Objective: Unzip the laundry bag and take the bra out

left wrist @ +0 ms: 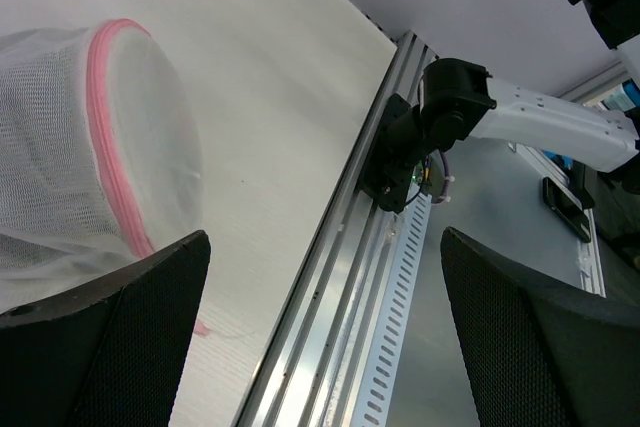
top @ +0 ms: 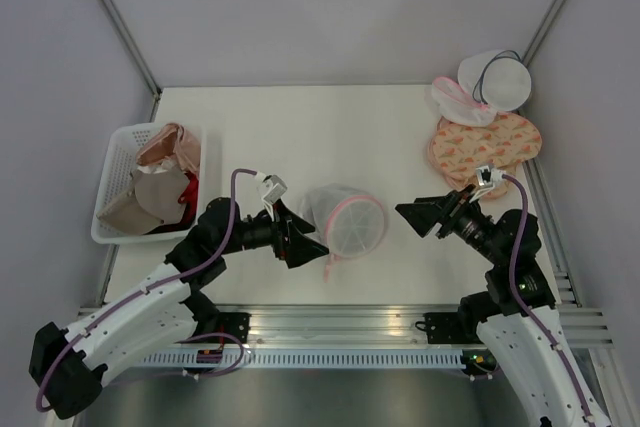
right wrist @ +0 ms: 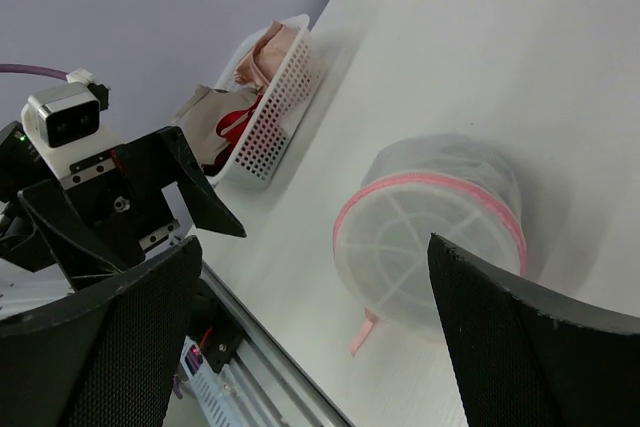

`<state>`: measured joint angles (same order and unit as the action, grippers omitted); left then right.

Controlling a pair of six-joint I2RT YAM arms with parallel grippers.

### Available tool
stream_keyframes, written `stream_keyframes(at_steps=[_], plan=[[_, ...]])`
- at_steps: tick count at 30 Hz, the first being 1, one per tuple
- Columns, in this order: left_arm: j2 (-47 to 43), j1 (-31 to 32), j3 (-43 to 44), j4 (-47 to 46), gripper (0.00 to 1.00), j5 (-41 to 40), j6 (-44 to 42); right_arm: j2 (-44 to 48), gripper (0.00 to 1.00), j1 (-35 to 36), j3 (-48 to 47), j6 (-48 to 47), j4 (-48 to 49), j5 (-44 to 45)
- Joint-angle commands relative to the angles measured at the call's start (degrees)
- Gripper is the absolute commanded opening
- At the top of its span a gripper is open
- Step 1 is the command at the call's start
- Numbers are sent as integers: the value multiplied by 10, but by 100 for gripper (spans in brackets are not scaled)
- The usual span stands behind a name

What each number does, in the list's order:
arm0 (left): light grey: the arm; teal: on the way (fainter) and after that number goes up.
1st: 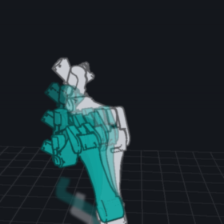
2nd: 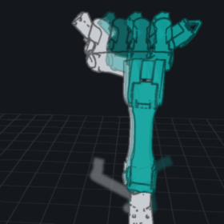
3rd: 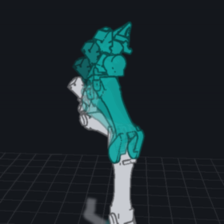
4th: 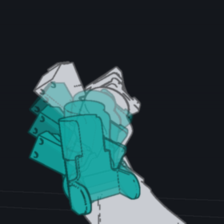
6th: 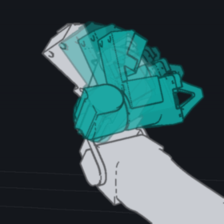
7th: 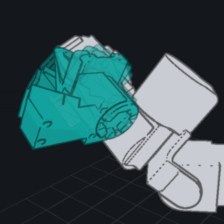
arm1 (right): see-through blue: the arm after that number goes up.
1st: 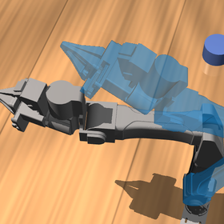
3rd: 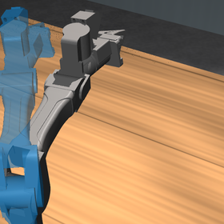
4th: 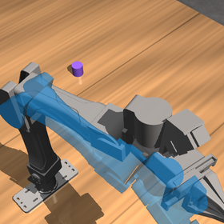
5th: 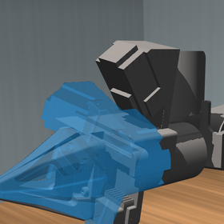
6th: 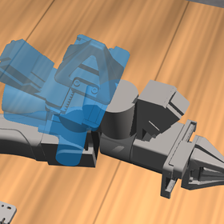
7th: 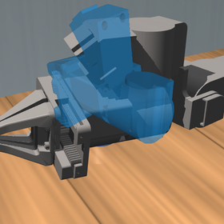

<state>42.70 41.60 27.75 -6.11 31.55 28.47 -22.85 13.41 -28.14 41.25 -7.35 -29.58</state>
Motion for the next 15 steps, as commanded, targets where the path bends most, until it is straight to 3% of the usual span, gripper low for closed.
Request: stream_keyframes(at_steps=[1, 6, 15], plan=[[5, 2, -6, -22, 100, -2, -9, 20, 98, 2, -8, -5, 7, 24], [15, 2, -10, -20, 100, -30, -25, 34, 98, 2, 12, 1, 11, 34], [37, 2, -5, 12, 100, -175, -51, 54, 98, 2, 12, -27, -40, 76]])
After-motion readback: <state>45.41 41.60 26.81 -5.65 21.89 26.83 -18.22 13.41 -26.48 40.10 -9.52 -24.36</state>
